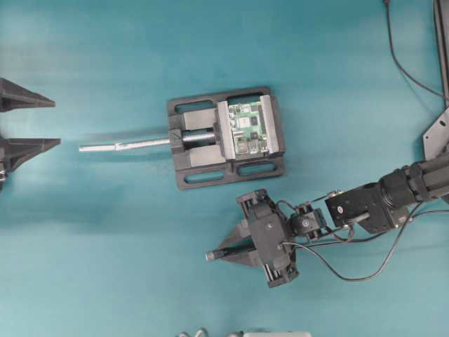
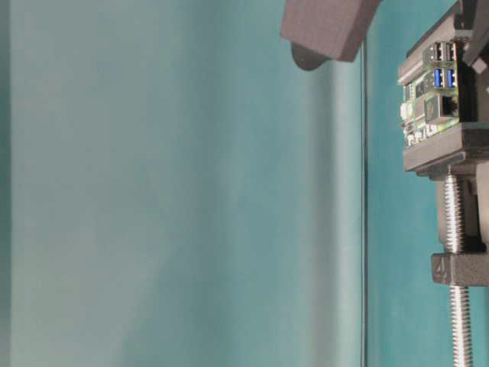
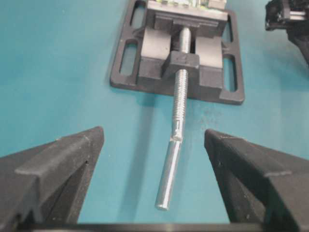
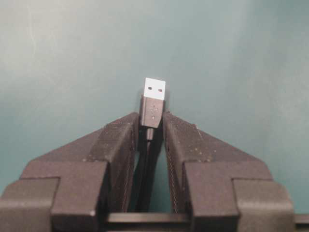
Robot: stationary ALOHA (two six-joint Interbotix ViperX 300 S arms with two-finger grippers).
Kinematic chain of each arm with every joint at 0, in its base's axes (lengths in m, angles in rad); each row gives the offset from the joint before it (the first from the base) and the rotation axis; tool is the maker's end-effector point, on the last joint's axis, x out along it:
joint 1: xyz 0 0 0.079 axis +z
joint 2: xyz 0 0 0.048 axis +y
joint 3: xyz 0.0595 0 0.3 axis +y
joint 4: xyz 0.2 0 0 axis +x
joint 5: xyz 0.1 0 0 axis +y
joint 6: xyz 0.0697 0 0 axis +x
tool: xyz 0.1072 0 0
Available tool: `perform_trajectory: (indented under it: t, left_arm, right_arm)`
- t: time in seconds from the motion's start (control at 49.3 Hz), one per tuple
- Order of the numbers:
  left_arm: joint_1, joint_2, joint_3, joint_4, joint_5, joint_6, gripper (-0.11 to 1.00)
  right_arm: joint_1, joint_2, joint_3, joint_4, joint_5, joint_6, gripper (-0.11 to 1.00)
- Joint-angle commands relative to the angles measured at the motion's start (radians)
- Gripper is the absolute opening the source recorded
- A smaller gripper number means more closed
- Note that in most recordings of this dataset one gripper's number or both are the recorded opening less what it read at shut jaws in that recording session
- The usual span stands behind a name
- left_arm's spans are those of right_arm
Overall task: Insert the USB into the fixed PCB.
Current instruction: 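Carry the held USB plug with the right gripper toward the board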
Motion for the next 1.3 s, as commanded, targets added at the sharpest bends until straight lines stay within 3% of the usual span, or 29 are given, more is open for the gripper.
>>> perform_trajectory:
  t: [0.0,0.183,0.284,0.365,0.467,0.629,0.873,1.055,1.177,1.279]
  left_arm:
    - [0.002,0.008,0.002,0.003,-0.012,-0.009,1.00]
    - [0.002,0.008,0.048,0.003,-0.074,-0.009,1.00]
    - [0.002,0.006,0.067,0.002,-0.107,-0.009,1.00]
    - [0.002,0.006,0.084,0.002,-0.132,-0.011,1.00]
    - [0.002,0.005,0.089,0.003,-0.147,-0.009,1.00]
    - [0.002,0.002,0.087,0.003,-0.146,-0.009,1.00]
    - [0.002,0.002,0.089,0.003,-0.146,-0.009,1.00]
    - [0.002,0.002,0.087,0.003,-0.147,-0.009,1.00]
    - [0.002,0.002,0.089,0.003,-0.146,-0.009,1.00]
    - [0.002,0.002,0.087,0.003,-0.146,-0.009,1.00]
  right_arm:
    - [0.003,-0.009,-0.006,0.003,-0.005,-0.002,0.21]
    - [0.009,-0.015,-0.009,0.040,-0.037,-0.005,0.21]
    - [0.021,-0.034,-0.006,0.121,-0.066,-0.029,0.21]
    - [0.037,-0.054,-0.002,0.222,-0.089,-0.083,0.21]
    - [0.074,-0.074,0.012,0.397,-0.120,-0.202,0.21]
    - [0.169,-0.083,0.012,0.773,-0.189,-0.407,0.21]
    - [0.314,-0.083,-0.055,1.250,-0.324,-0.617,0.21]
    - [0.360,-0.074,-0.133,1.571,-0.443,-0.769,0.21]
    - [0.368,-0.049,-0.176,1.698,-0.571,-0.804,0.21]
    - [0.368,-0.014,-0.209,1.755,-0.657,-0.804,0.21]
